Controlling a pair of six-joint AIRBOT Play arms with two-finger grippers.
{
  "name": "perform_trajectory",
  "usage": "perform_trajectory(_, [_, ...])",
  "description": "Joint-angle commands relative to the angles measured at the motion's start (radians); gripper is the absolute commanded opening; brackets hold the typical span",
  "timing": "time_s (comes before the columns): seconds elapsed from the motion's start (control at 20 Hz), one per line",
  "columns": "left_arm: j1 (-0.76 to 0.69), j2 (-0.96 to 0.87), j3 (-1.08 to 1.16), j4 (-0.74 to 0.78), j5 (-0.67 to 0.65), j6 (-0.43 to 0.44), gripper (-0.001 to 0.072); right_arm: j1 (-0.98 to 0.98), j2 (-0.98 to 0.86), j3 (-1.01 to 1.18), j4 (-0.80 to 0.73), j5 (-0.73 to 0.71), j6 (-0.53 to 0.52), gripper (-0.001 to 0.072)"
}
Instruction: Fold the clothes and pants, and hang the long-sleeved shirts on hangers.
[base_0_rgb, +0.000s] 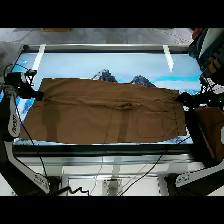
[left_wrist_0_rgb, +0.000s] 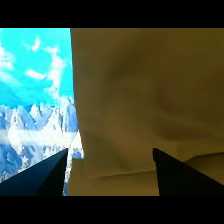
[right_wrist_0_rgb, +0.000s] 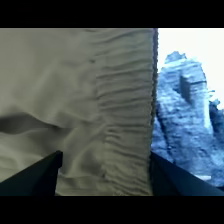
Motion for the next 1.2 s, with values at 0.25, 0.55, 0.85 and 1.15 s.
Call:
perform_trajectory(0.25, [0.036, 0.278, 0.0, 0.015, -0.119, -0.018, 0.0022, -0.018, 0.288, 0.0, -0.185, 0.103, 0.027, 0.0107])
perform_trajectory(0.55, [0.193, 0.523, -0.141, -0.196, -0.277, 0.048, 0.002, -0.09, 0.519, -0.039, -0.153, 0.126, 0.016, 0.0025])
perform_trajectory(0.85, [0.453, 0.836, -0.755, -0.314, -0.008, 0.123, 0.0023, -0.102, 0.577, -0.216, -0.156, 0.145, 0.014, 0.0025])
perform_trajectory(1.15, [0.657, 0.853, -1.104, -0.541, 0.169, 0.122, 0.0629, -0.102, 0.577, -0.298, -0.15, 0.196, 0.016, 0.0025])
